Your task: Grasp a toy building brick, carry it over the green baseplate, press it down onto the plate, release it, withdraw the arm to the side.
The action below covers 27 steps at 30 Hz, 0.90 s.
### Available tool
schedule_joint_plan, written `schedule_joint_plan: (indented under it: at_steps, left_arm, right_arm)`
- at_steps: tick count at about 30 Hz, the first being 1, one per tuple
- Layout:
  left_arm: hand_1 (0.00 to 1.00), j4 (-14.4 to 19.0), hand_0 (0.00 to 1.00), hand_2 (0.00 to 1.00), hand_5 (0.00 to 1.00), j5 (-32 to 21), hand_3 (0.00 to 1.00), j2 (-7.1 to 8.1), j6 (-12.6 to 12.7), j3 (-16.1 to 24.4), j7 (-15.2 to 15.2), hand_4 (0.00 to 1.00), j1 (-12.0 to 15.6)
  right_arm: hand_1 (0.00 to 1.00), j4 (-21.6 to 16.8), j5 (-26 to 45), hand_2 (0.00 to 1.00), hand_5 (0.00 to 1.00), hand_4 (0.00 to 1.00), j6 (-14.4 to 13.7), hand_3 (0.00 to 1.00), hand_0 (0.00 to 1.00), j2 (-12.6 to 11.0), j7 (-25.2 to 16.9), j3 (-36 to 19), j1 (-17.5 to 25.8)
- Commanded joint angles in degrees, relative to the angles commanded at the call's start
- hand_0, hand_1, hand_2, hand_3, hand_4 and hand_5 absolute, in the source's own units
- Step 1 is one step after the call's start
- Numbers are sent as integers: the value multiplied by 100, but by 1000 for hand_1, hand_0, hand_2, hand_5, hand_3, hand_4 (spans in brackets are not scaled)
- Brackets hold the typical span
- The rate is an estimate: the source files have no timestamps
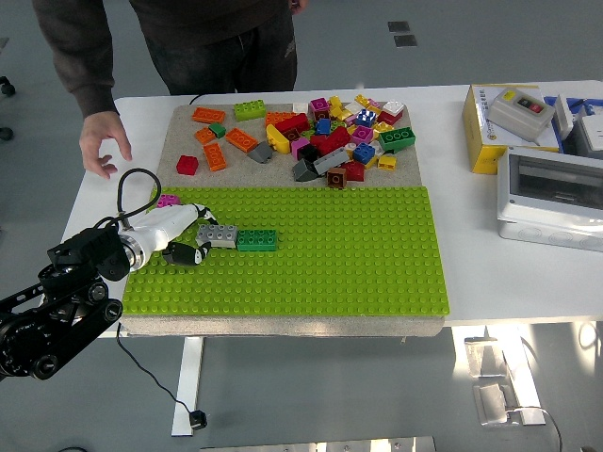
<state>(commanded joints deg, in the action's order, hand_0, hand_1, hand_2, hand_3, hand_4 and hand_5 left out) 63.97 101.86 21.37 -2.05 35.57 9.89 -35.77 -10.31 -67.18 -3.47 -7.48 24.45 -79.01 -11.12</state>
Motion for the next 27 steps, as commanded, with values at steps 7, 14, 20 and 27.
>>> schedule_joint_plan:
  at_steps: [7,14,20,27]
  left_arm:
    - [958,-20,998,956,180,-21,777,5,-4,-40,-8,519,0]
    - [958,-16,998,956,183,-19,780,7,-1,-26,-20,525,-8]
    - [958,48,998,957,191,-3,783,49,-39,5,-17,538,-9]
    - [961,518,998,966,284,-48,806,313,-289,226,137,660,41]
  right_arm:
    - [565,0,-19,620,998,422,4,759,645,0,1,-20,6]
    - [566,0,-10,618,998,422,2,759,644,-1,-4,-19,1]
    - [565,0,-5,617,998,422,2,759,645,-3,-1,-17,-5]
    - [565,0,7,617,998,423,-1,760,645,-9,1,-14,-3]
